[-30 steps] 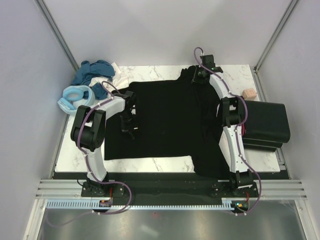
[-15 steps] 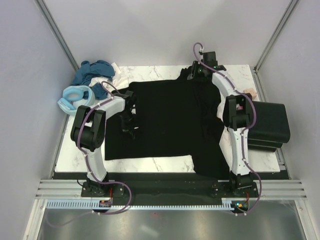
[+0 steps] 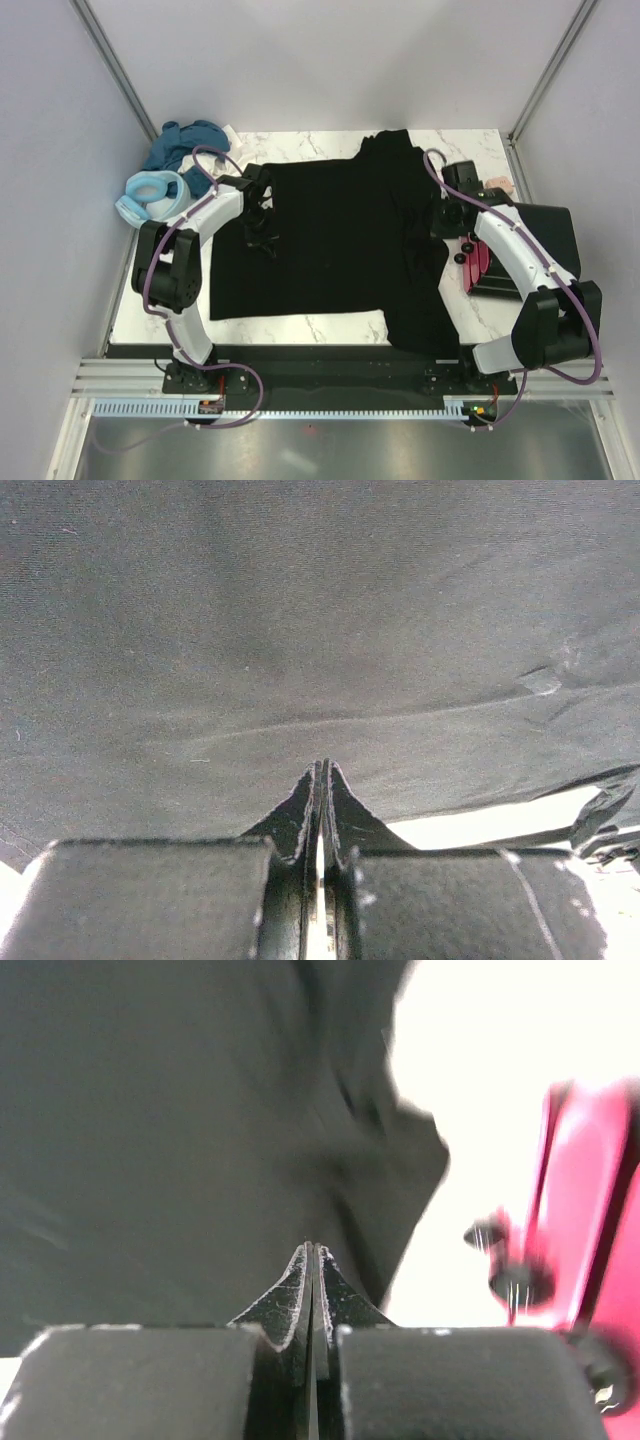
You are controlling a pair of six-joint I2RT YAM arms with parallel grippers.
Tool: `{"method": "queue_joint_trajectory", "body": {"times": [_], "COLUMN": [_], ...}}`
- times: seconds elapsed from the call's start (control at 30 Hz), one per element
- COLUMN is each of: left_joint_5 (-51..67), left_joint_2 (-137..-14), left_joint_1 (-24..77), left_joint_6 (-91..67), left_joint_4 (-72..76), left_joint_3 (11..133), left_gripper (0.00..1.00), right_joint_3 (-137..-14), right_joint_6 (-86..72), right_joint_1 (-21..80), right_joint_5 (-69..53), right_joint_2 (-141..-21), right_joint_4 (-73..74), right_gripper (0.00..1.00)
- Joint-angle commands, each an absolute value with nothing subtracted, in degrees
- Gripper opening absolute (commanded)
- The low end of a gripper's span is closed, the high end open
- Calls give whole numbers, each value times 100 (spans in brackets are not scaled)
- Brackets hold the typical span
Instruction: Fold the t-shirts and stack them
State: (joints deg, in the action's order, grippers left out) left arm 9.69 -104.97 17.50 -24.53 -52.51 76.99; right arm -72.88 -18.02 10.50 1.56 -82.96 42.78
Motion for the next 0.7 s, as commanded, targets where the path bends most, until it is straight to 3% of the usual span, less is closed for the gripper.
{"method": "queue_joint_trajectory", "body": {"times": [0.0,0.67], "left_joint_5": [1116,1072], "left_joint_2": [-10187,-9888], "left_joint_1": [1784,1775], "left_joint_6": [-2408,-2276], "left_joint_4": [-5071,-4992], "left_joint_3": [7709,7154], "left_gripper": [2,2], "right_joint_3": [-6286,-5299], "right_joint_6": [-2030,-2496], "right_joint_1": [1063,1643], "right_joint_5": [650,1406], "right_joint_2": [-7789,-8534], "right_joint_4": [5335,4289], "right_gripper": [0,0]}}
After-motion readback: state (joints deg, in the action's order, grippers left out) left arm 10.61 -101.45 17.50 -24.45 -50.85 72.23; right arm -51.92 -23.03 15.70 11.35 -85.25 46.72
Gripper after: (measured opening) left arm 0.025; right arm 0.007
